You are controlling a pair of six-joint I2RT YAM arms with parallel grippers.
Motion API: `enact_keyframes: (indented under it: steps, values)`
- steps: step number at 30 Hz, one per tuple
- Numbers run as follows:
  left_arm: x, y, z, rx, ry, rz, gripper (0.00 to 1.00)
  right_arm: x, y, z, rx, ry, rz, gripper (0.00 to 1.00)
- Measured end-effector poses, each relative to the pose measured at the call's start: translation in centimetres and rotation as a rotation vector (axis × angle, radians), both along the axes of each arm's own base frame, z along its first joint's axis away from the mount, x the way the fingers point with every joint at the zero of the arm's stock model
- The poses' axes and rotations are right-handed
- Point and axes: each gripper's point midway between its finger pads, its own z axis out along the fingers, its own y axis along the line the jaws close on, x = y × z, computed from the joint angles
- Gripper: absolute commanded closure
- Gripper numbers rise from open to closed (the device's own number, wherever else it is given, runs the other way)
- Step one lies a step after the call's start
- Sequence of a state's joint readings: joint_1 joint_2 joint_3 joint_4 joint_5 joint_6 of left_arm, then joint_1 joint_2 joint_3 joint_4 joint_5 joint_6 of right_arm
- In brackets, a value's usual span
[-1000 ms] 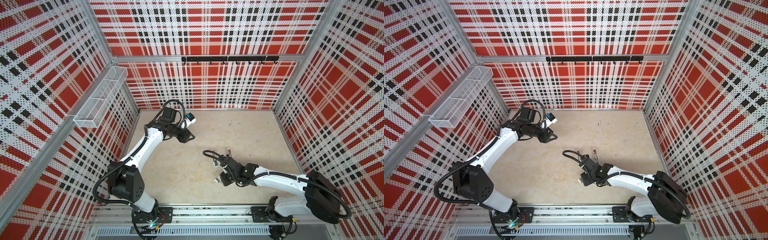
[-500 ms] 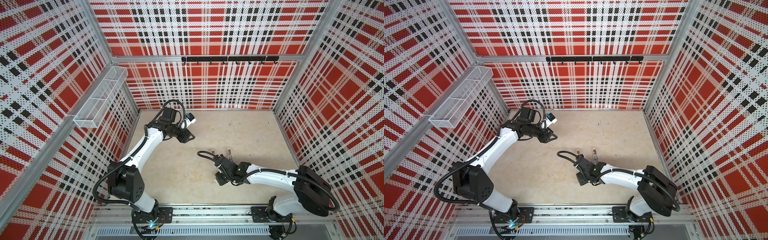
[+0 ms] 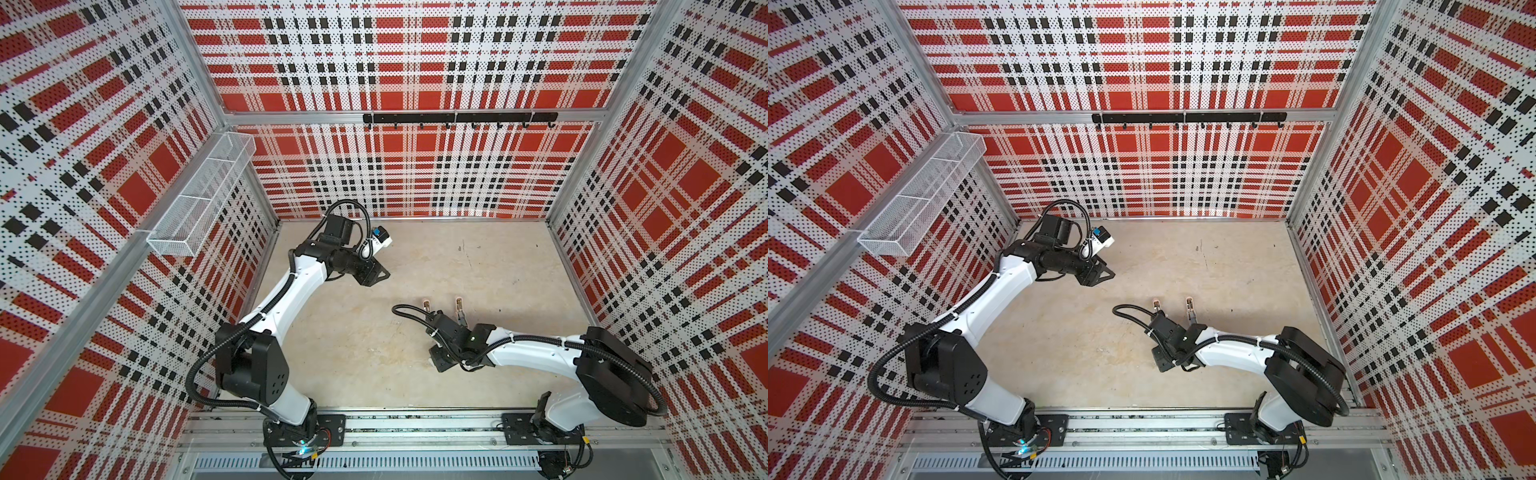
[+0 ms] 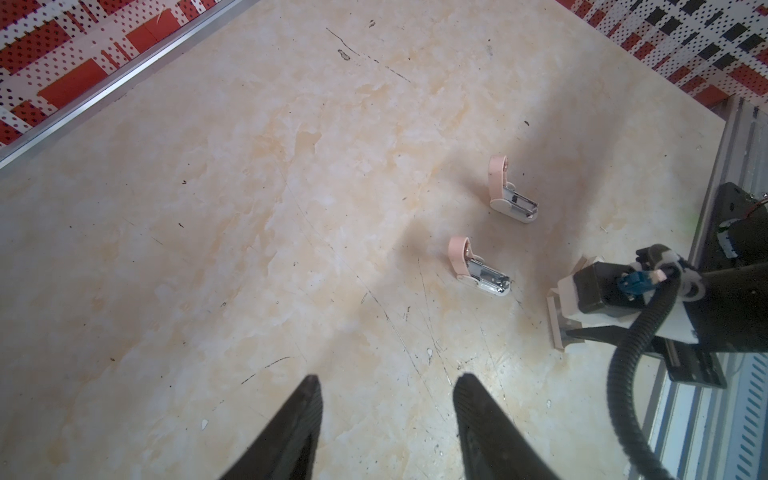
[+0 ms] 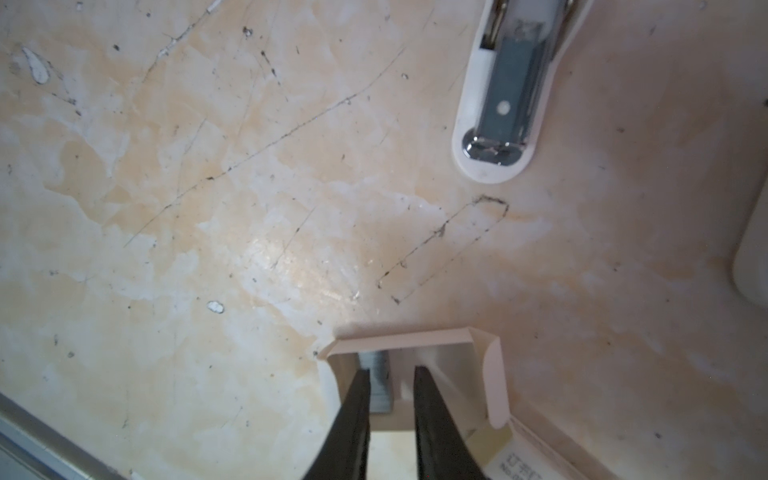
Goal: Load the staples into the stapler
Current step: 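Move the open right gripper back over the white staple box, then lower the right gripper into the box toward another staple strip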
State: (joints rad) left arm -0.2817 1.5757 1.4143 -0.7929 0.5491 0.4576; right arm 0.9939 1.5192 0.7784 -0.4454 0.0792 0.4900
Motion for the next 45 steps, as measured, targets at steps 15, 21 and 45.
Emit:
enact_keyframes:
  steps: [15,21,45]
  values:
    - [0.0,0.05,-0.04,0.0,0.001,0.001,0.44,-0.19,0.71,-0.28,-0.019,0.012,0.019,0.74]
    - [-0.07,0.07,-0.25,0.002,0.006,0.001,0.44,-0.24,0.92,-0.54,-0.029,0.018,0.024,0.74]
    - [-0.05,0.08,-0.24,0.001,0.005,0.002,0.44,-0.11,0.25,-0.59,-0.091,-0.005,0.007,0.75]
